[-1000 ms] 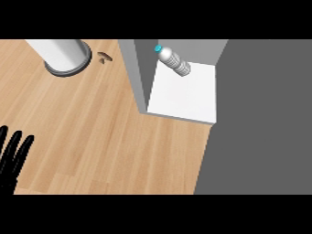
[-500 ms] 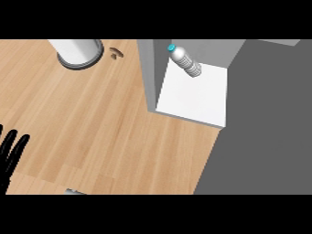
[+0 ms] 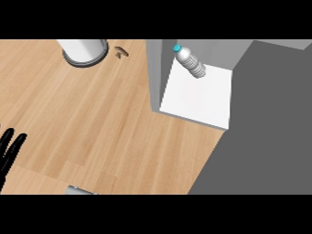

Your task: Pick up the bottled water, place it into the cabinet and close the cabinet

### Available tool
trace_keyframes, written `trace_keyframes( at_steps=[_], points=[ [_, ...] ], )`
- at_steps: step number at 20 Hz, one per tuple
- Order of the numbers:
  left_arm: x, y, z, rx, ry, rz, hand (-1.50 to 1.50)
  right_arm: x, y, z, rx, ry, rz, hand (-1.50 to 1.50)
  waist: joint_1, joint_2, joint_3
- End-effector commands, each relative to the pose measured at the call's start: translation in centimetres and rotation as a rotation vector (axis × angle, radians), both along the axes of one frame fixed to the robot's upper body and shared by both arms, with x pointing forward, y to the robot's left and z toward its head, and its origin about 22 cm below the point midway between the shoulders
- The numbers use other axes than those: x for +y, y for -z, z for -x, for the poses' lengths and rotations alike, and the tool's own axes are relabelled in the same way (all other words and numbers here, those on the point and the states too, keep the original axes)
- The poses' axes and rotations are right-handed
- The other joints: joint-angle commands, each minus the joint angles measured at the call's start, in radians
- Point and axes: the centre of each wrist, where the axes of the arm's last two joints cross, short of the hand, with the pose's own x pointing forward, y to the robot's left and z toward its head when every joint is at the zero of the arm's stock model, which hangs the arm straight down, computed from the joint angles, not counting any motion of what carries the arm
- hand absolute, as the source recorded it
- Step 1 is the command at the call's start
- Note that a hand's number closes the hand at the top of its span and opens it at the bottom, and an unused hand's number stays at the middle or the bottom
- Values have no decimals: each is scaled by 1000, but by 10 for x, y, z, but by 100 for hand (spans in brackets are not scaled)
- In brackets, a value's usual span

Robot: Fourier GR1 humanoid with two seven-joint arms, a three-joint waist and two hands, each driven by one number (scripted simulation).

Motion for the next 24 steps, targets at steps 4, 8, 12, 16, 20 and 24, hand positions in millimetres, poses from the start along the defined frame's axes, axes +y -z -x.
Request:
trace_keyframes(
  at_steps=[4, 8, 12, 16, 20, 24],
  points=[
    [7, -2, -2, 3, 3, -6, -150, 23, -6, -4, -31, -138, 89, 150, -2, 2, -3],
    [9, 0, -3, 4, -1, -2, -150, 24, -10, -10, -54, -134, 78, 150, -6, 9, -5],
    [12, -2, -6, -11, -11, 3, -150, 27, -5, -11, -5, -140, 38, 150, -19, 17, -3],
    [15, -4, -6, -16, 5, -8, -150, 31, 4, -11, 76, -200, -2, 150, 10, 34, -1],
    [13, -9, -11, -41, 18, 2, -150, 34, 12, -17, 120, -241, -43, 150, 25, 47, 3],
    [19, -7, -10, -23, 12, -6, -150, 31, 13, -24, 132, -195, -79, 150, 17, 45, 1]
  ],
)
